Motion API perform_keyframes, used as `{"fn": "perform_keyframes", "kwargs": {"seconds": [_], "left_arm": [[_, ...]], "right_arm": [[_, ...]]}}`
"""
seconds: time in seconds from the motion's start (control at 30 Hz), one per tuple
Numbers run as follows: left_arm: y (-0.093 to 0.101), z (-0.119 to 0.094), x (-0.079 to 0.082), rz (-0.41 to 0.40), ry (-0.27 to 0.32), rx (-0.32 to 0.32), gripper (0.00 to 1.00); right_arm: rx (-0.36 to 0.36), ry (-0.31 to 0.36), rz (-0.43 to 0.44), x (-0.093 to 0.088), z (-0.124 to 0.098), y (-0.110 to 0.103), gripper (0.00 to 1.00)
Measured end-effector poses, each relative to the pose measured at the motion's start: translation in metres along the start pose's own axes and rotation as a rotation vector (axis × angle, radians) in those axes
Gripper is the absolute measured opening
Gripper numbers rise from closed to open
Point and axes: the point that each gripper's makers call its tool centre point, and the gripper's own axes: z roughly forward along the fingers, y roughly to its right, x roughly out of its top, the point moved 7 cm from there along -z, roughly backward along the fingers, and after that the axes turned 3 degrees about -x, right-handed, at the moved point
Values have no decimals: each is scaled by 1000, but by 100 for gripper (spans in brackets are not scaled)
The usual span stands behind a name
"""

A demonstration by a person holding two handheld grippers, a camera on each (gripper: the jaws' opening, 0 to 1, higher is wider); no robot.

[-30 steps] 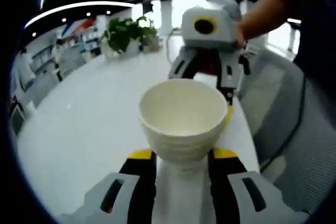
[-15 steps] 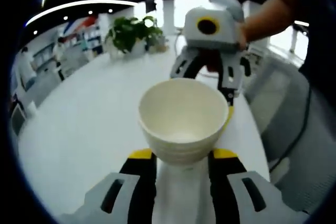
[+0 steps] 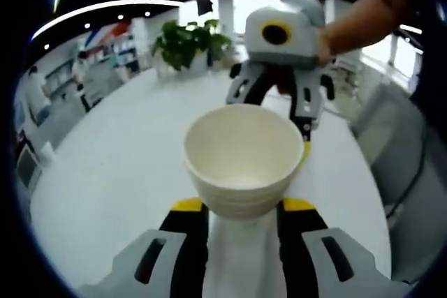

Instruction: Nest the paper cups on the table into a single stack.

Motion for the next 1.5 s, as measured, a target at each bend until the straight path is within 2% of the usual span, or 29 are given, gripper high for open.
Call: {"fn": "perform_keyframes", "kwargs": {"seconds": [0.4, 0.57, 0.7, 0.9, 1.1, 1.3, 1.5], "left_arm": [[-52, 13, -1, -12, -12, 4, 36], [-76, 17, 6, -12, 4, 17, 36], [-90, 19, 8, -16, 9, 14, 36], [-97, 25, 8, -18, 4, 8, 36], [-100, 31, -2, -26, -2, -5, 36], [-102, 35, -8, -27, -34, 0, 36], [-106, 34, -12, -61, -4, 4, 36]], "right_arm": [[18, -16, -9, 0, 18, 52, 36], [12, -21, -17, 7, 20, 78, 36], [10, -31, -18, 10, 22, 90, 36], [13, -32, -11, 5, 24, 99, 36], [17, -42, -4, -2, 31, 101, 36], [13, -61, 5, -8, 39, 103, 37], [11, -60, 15, -8, 39, 104, 37]]}}
